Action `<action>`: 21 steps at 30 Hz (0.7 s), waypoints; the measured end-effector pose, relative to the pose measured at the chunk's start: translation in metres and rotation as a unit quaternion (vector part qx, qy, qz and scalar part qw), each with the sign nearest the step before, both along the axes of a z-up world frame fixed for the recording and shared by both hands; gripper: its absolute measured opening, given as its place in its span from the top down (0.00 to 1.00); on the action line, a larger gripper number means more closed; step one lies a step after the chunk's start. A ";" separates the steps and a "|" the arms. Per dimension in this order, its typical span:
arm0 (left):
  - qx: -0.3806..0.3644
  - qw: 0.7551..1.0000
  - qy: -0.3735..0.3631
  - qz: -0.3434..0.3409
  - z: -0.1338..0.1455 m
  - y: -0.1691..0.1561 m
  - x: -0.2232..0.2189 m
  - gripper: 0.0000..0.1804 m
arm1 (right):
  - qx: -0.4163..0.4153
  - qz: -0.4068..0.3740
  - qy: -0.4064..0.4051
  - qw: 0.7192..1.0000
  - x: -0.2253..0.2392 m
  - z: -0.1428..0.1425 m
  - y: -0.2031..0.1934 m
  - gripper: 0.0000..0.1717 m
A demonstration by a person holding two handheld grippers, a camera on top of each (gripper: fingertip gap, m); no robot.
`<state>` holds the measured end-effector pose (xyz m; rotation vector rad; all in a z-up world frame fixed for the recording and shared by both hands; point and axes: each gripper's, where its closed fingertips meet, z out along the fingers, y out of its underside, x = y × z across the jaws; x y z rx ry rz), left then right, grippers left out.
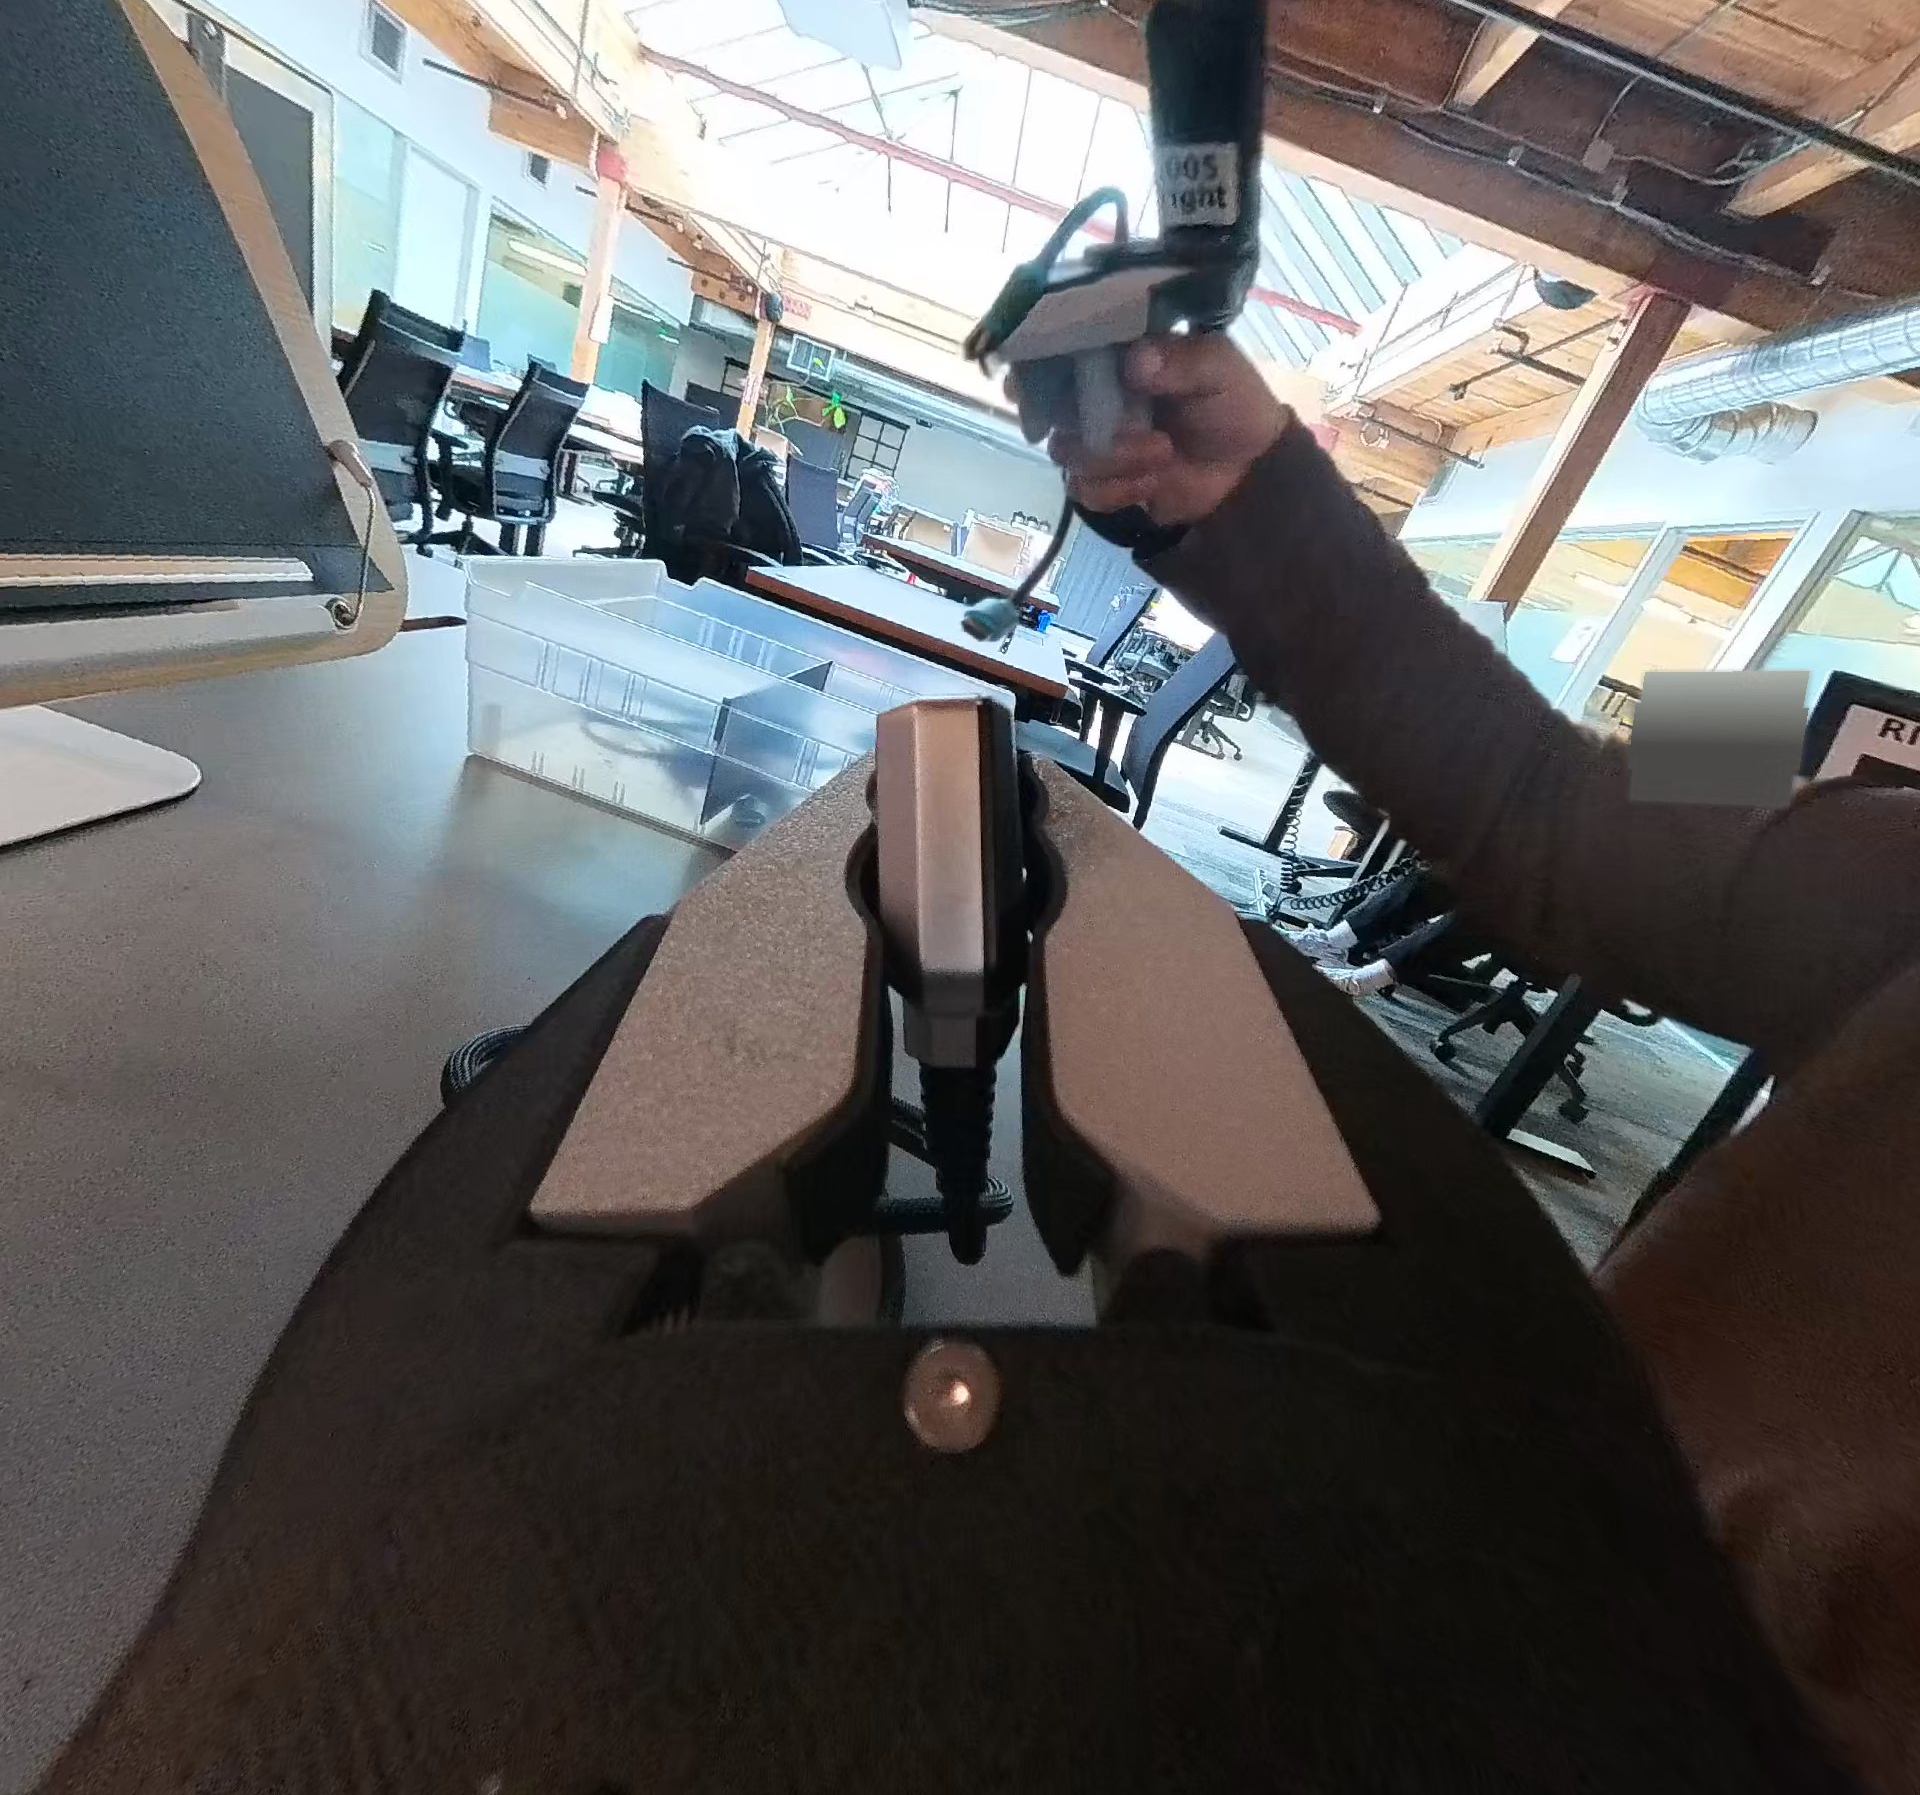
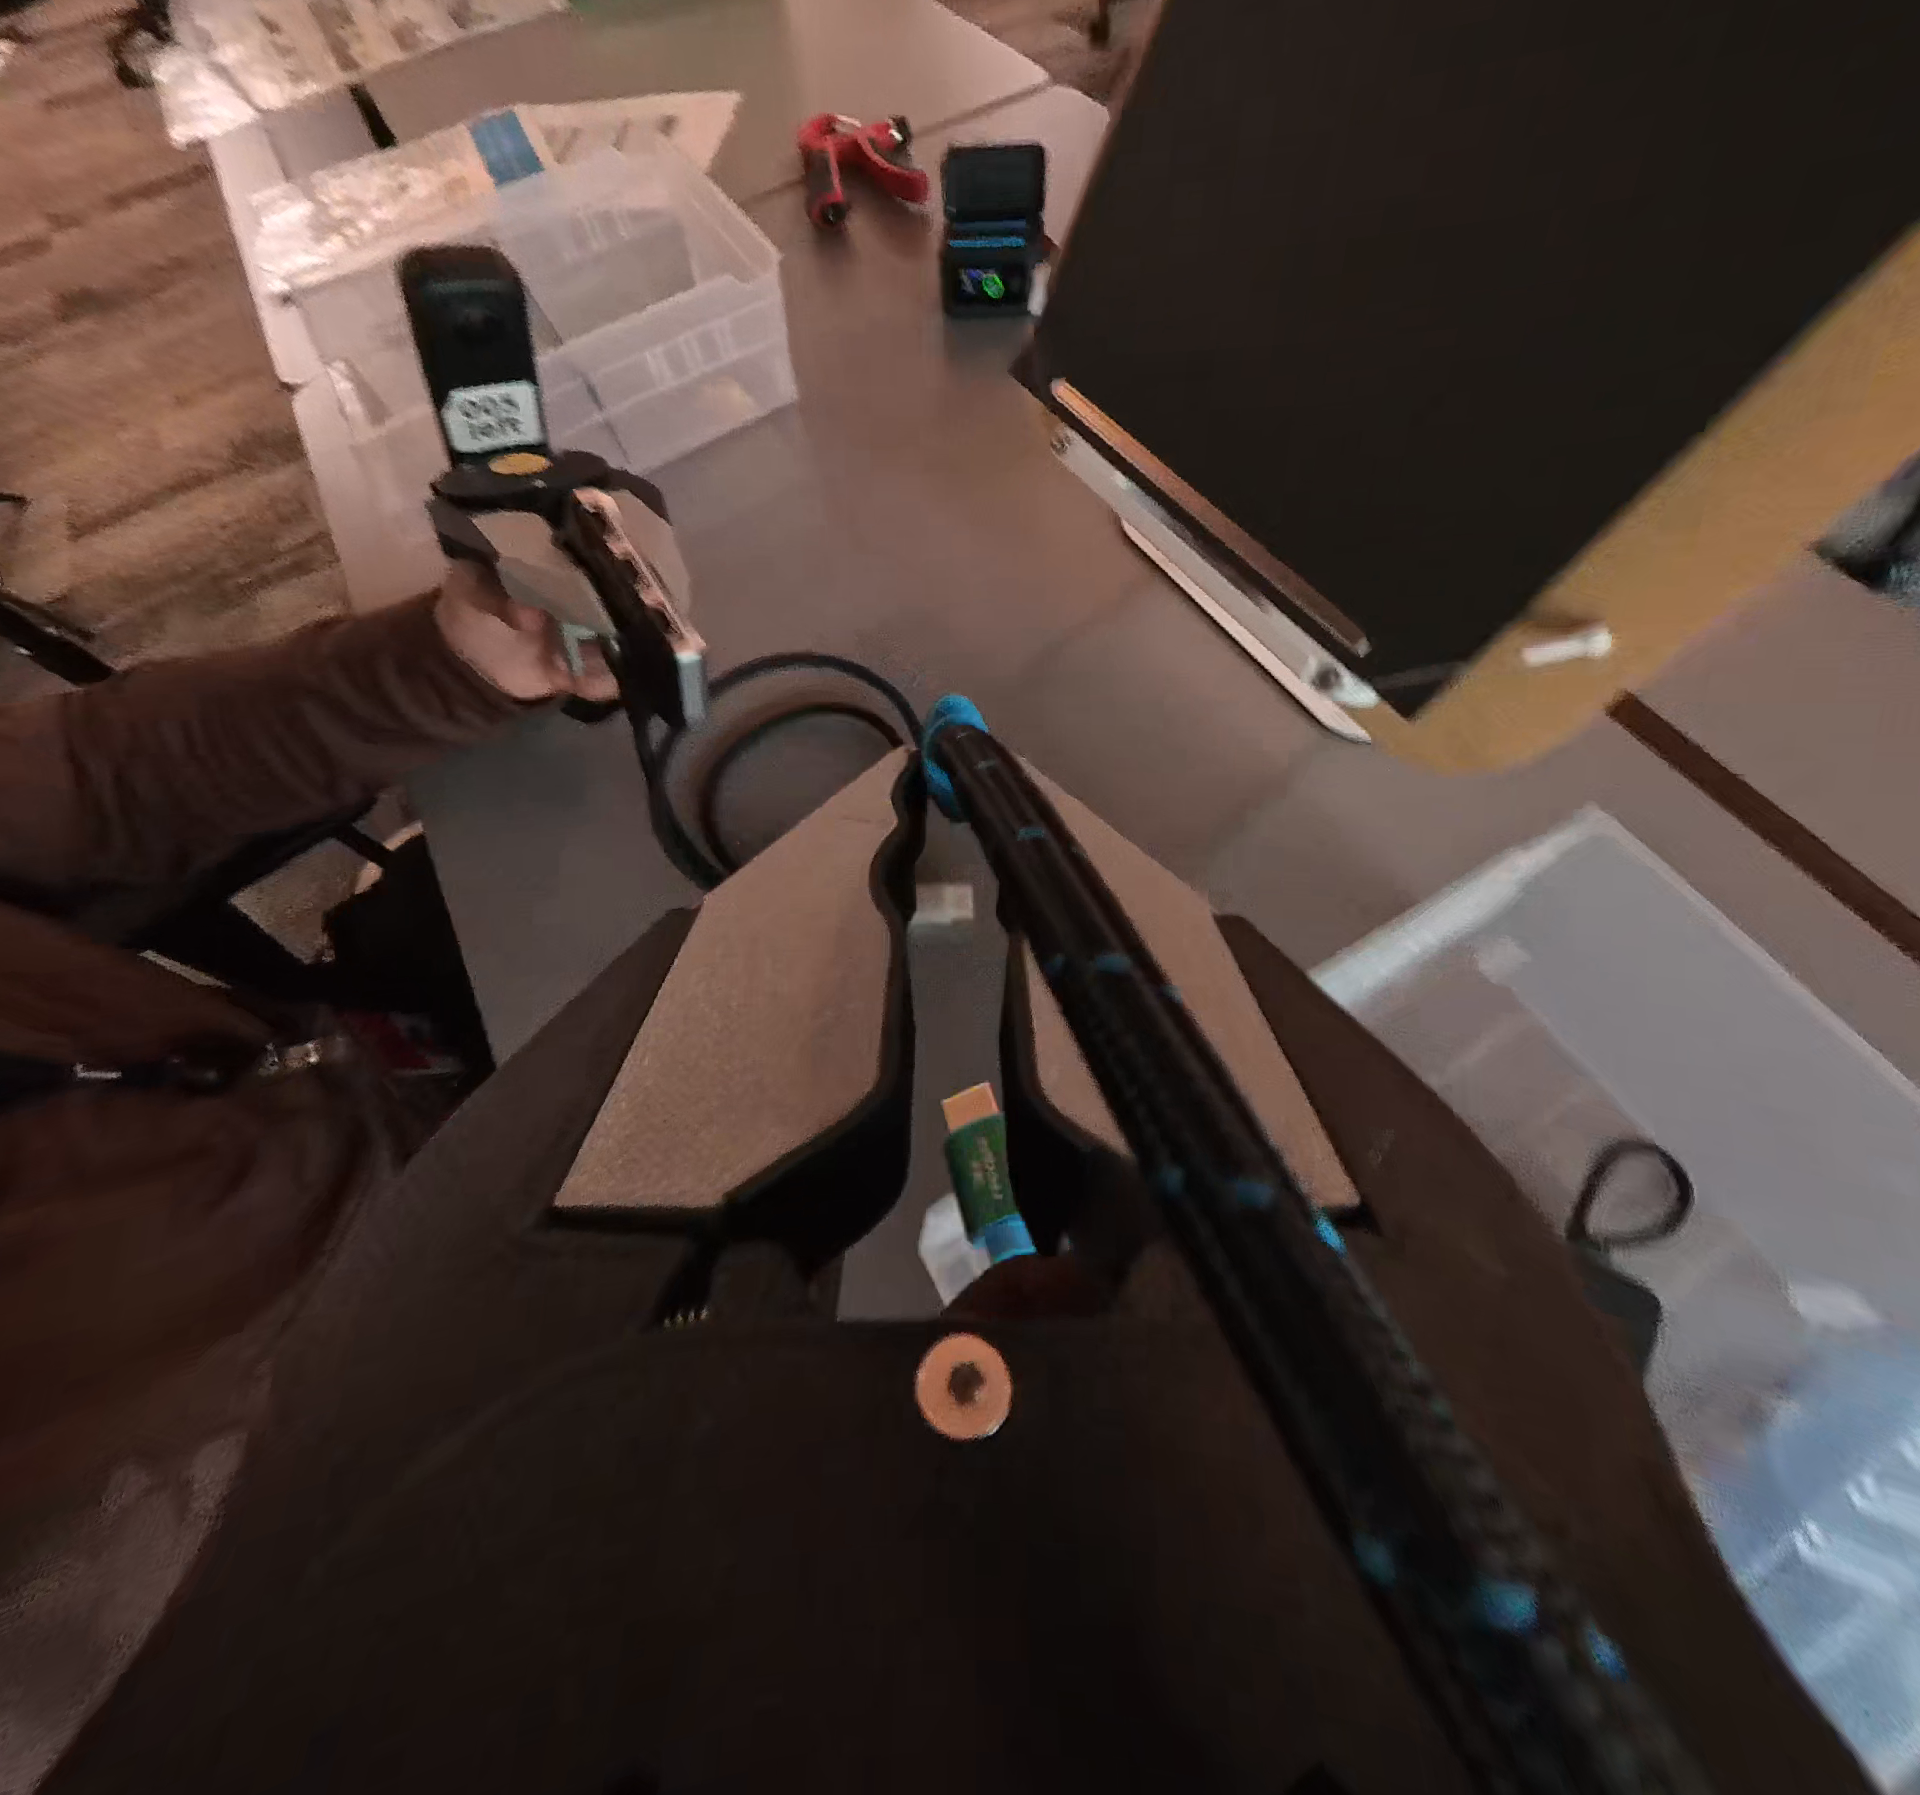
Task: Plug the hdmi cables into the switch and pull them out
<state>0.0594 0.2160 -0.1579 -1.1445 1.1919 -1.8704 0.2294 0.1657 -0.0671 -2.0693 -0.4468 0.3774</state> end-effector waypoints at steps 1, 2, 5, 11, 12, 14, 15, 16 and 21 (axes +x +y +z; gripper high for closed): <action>0.001 1.000 0.000 0.001 0.000 0.000 0.000 0.89 | -0.015 -0.008 0.005 1.000 0.011 -0.007 -0.003 0.94; 0.002 1.000 0.000 0.002 0.000 0.000 0.000 0.90 | -0.030 -0.017 0.012 0.999 0.021 -0.018 -0.006 0.94; -0.001 1.000 0.000 0.003 -0.001 0.002 -0.001 0.90 | -0.088 -0.053 0.037 0.994 0.052 -0.060 -0.014 0.95; -0.014 1.000 0.002 -0.001 -0.002 0.003 0.000 0.89 | -0.222 -0.136 -0.021 0.965 0.112 -0.159 -0.039 0.95; -0.015 1.000 0.003 -0.002 -0.002 0.003 0.000 0.89 | -0.257 -0.139 -0.026 0.956 0.115 -0.175 -0.046 0.95; -0.016 1.000 0.004 -0.005 -0.002 0.002 0.001 0.90 | -0.322 -0.133 -0.039 0.937 0.113 -0.203 -0.059 0.96; -0.015 1.000 0.004 -0.006 -0.003 0.002 0.001 0.90 | -0.352 -0.125 -0.044 0.927 0.110 -0.214 -0.066 0.96; -0.014 1.000 0.005 -0.006 -0.003 0.001 0.001 0.90 | -0.376 -0.118 -0.050 0.918 0.106 -0.223 -0.071 0.93; -0.015 1.000 0.005 -0.004 -0.003 0.003 0.000 0.90 | -0.422 -0.109 -0.067 0.897 0.098 -0.224 -0.084 0.78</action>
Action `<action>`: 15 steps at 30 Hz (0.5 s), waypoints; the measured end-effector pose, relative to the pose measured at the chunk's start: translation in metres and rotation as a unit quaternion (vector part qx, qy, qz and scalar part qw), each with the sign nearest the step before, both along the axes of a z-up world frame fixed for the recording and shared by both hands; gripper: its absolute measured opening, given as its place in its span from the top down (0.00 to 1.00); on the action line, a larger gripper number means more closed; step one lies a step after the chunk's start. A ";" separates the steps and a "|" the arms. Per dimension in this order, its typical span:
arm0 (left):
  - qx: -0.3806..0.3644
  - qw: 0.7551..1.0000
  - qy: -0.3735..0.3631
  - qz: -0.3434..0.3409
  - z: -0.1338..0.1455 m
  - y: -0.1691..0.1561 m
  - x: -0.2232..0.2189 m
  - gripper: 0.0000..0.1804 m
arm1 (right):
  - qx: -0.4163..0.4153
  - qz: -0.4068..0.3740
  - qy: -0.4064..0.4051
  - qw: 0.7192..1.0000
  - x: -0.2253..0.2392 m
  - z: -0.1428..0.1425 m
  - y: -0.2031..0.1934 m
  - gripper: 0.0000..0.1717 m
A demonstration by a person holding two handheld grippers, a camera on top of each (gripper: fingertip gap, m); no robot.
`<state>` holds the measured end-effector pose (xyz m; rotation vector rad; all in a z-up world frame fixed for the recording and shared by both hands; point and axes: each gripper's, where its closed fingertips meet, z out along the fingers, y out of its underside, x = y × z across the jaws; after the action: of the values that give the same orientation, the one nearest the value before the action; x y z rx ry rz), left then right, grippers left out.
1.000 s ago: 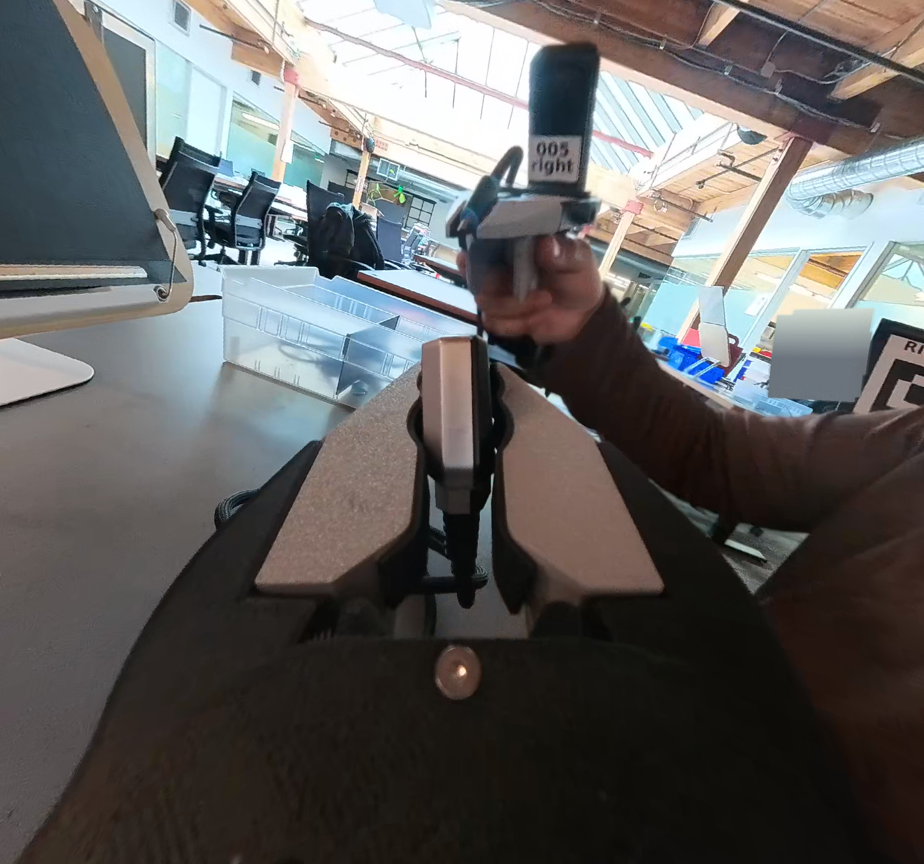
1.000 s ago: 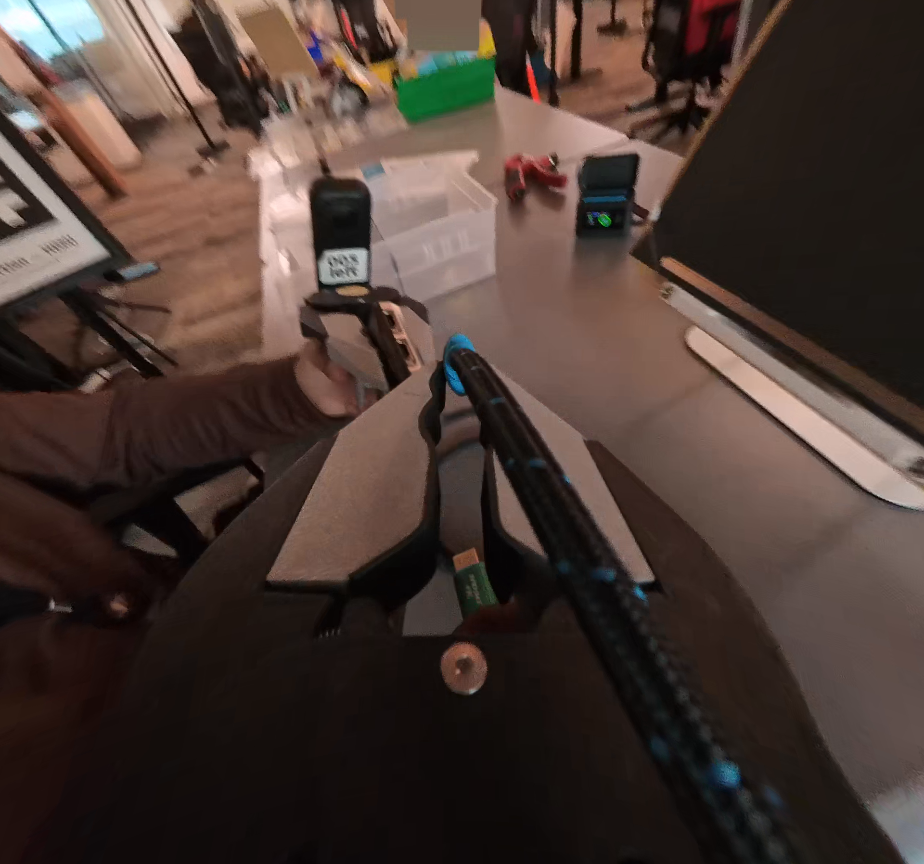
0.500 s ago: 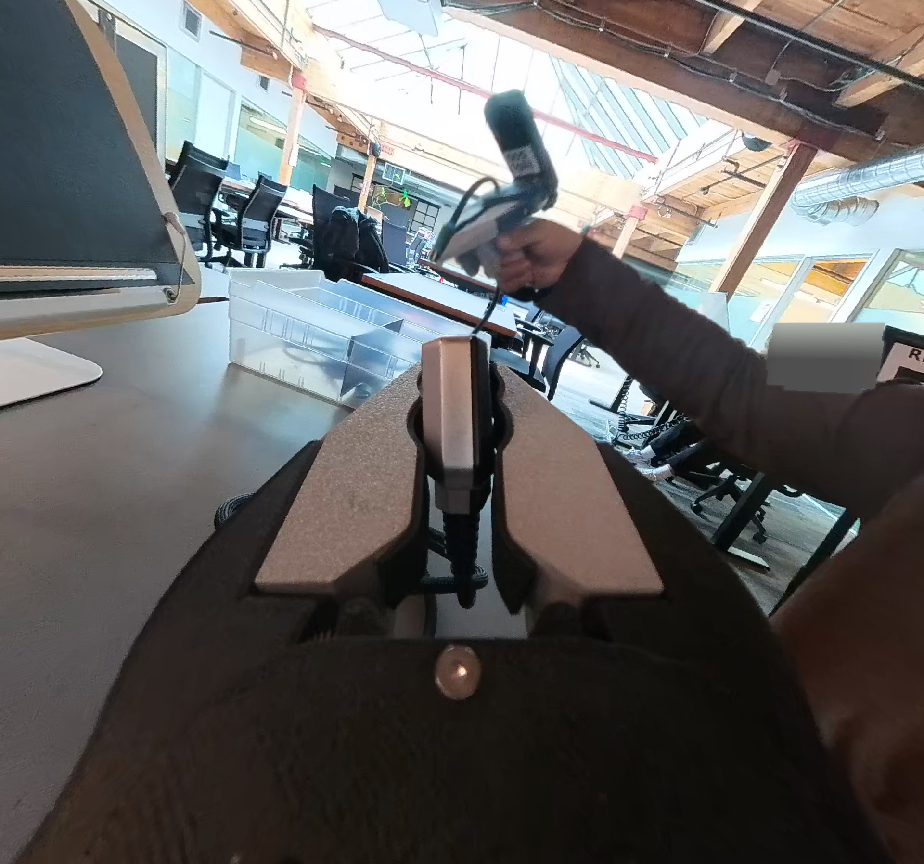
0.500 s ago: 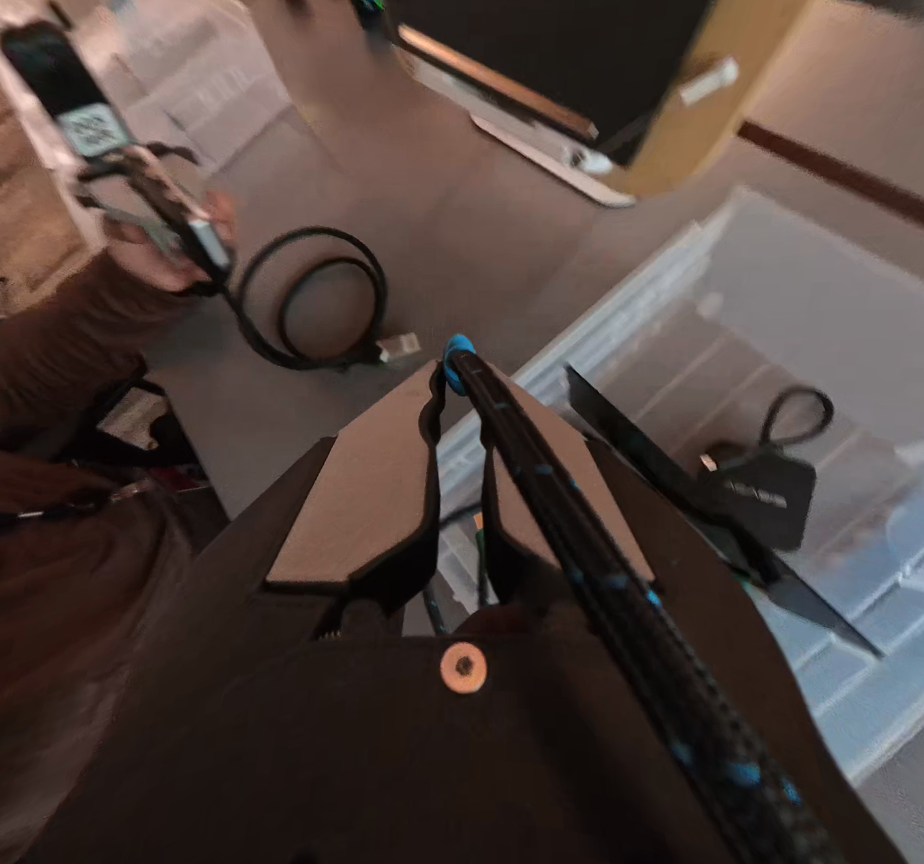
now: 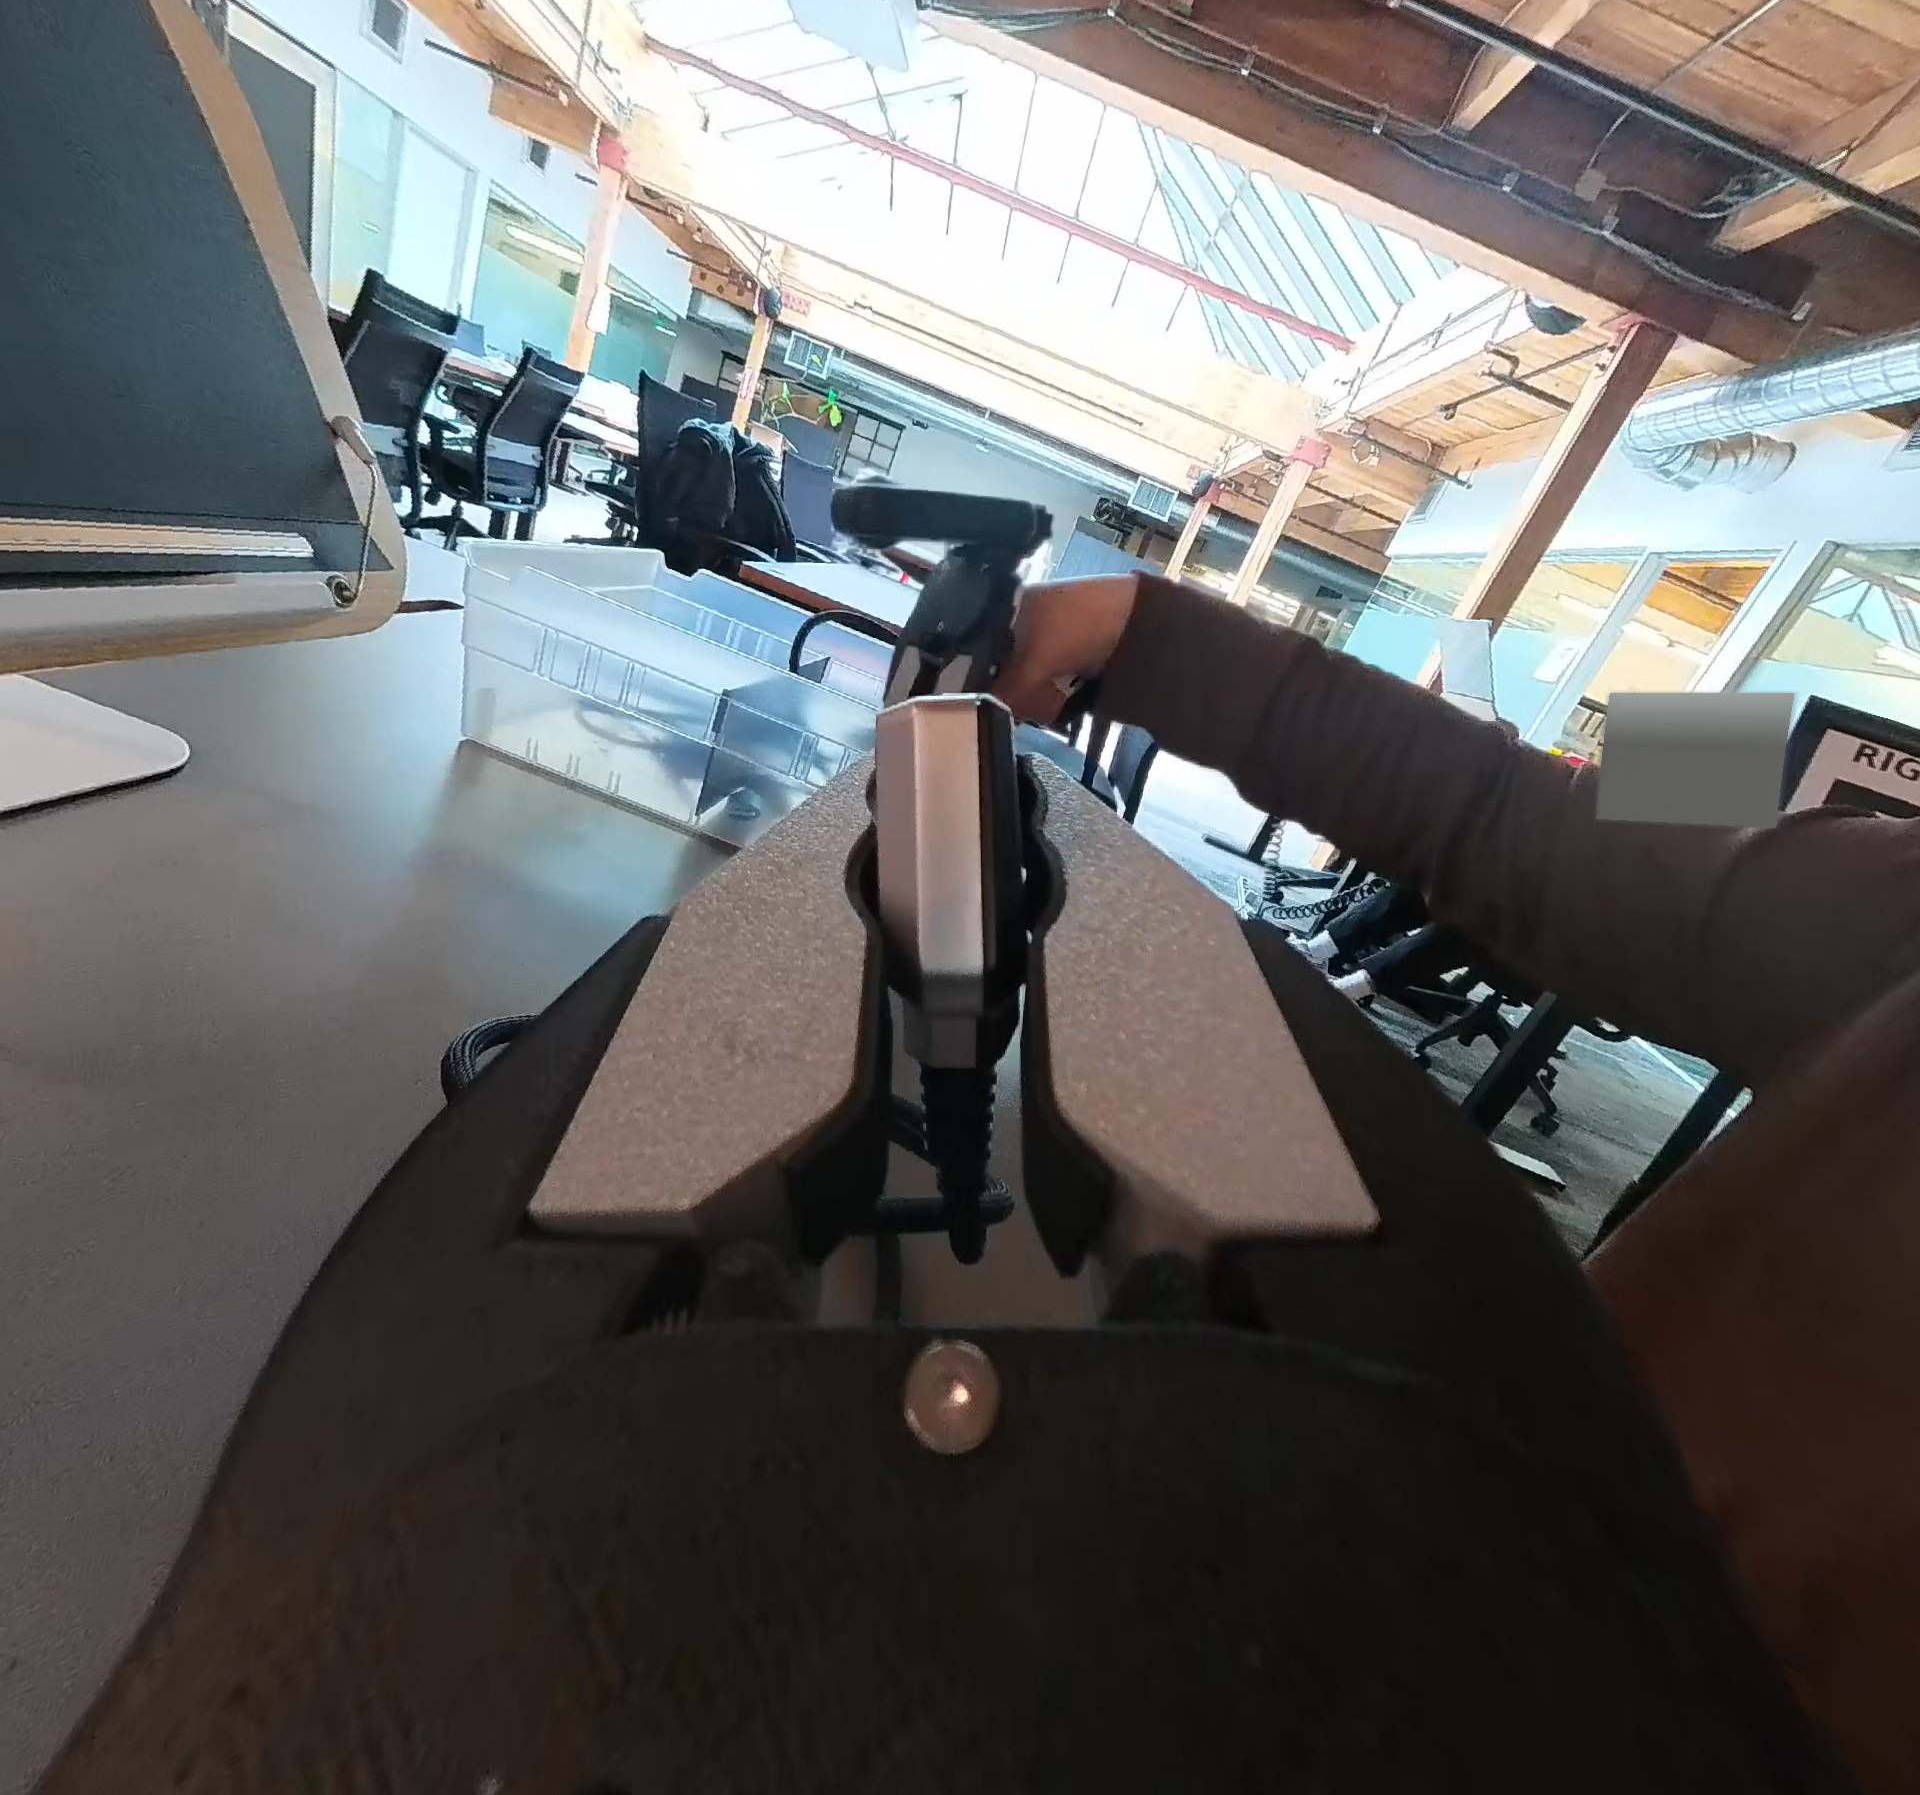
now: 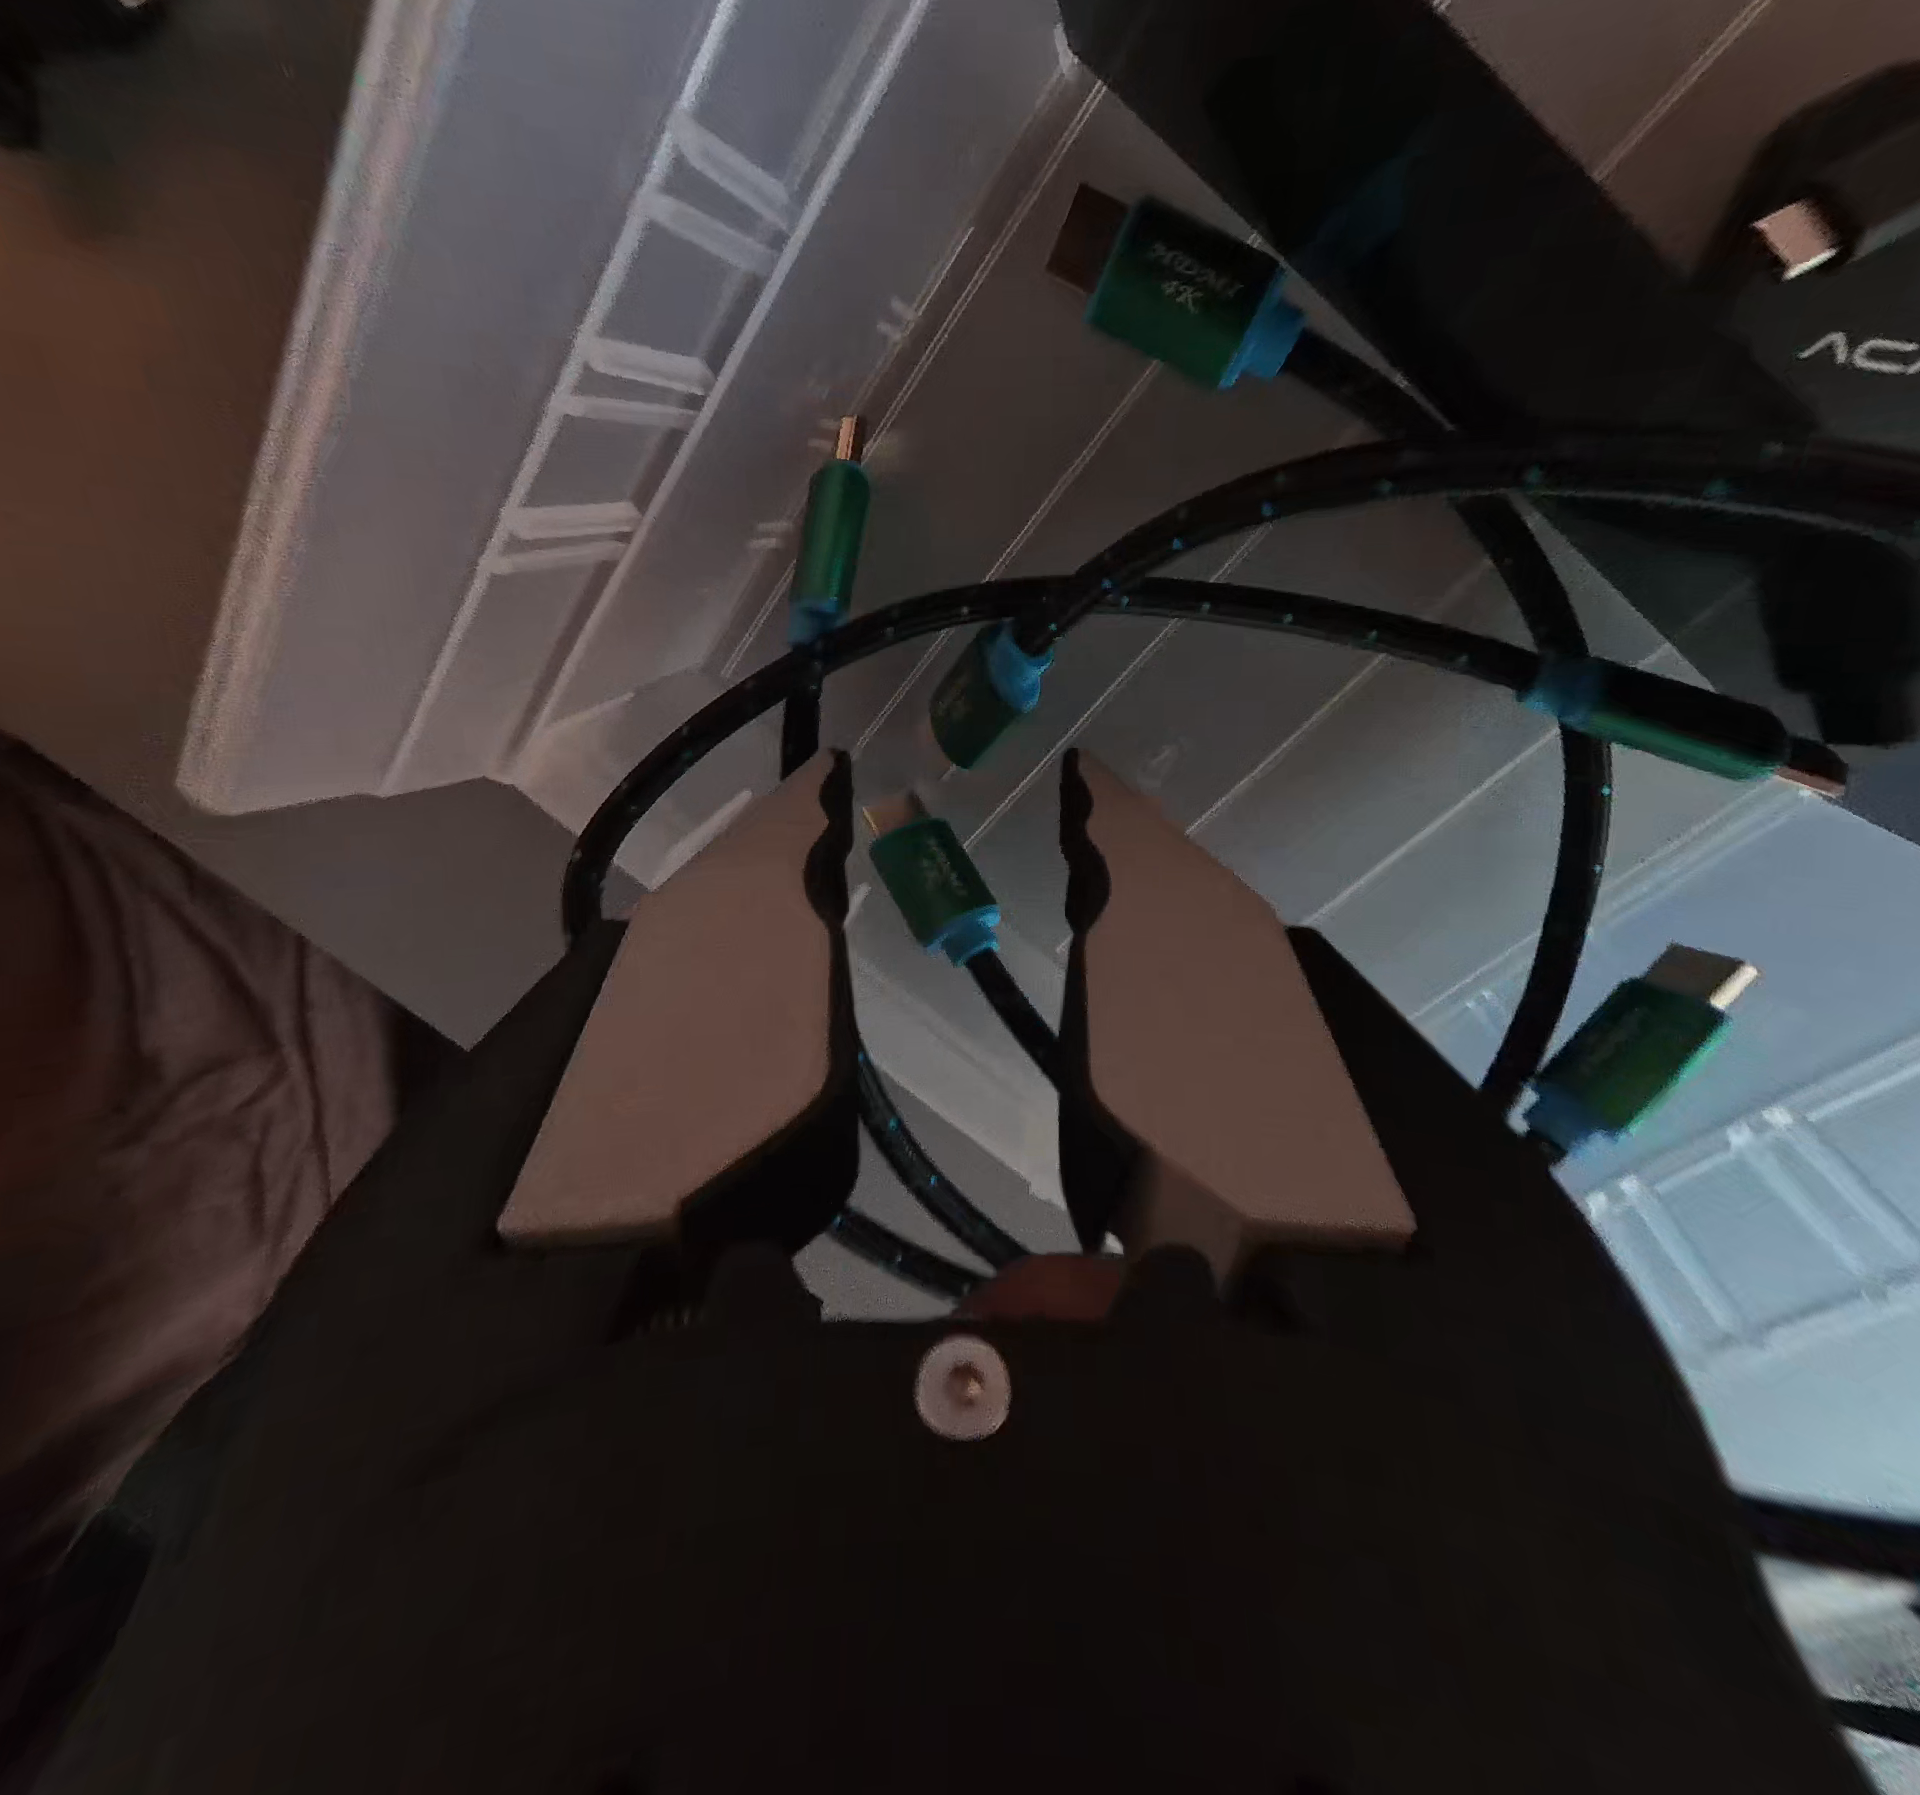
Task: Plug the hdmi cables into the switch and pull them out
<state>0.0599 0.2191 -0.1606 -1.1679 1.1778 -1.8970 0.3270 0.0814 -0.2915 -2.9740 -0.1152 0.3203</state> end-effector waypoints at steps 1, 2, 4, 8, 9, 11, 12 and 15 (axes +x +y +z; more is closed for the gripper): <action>0.001 1.000 0.000 0.000 0.000 0.000 0.000 0.90 | 0.006 0.001 -0.001 1.000 0.000 0.006 -0.001 0.78; 0.003 1.000 0.000 -0.001 0.000 -0.001 0.000 0.89 | 0.014 0.001 -0.002 1.000 -0.001 0.013 -0.002 0.75; 0.008 1.000 0.000 -0.002 0.000 -0.003 0.000 0.89 | 0.026 0.007 -0.004 1.000 -0.003 0.027 -0.007 0.72; 0.011 1.000 0.000 -0.004 0.001 -0.005 0.000 0.90 | 0.067 0.020 -0.038 0.997 -0.007 0.058 -0.014 0.70; 0.011 1.000 0.000 -0.005 0.001 -0.005 0.000 0.90 | 0.096 0.025 -0.048 0.994 -0.012 0.068 -0.009 0.71; 0.011 1.000 0.001 -0.007 0.000 -0.006 0.001 0.90 | 0.163 0.048 -0.033 0.985 -0.040 0.093 0.004 0.72; 0.012 1.000 0.001 -0.008 0.000 -0.006 0.001 0.89 | 0.202 0.071 -0.019 0.977 -0.061 0.106 0.013 0.72; 0.013 1.000 0.003 -0.013 -0.001 -0.008 0.002 0.90 | 0.289 0.143 0.018 0.946 -0.132 0.133 0.035 0.73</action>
<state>0.0618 0.2107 -0.1614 -1.1496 1.2222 -1.8942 0.1951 0.1166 -0.1581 -2.3634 -0.5399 0.3089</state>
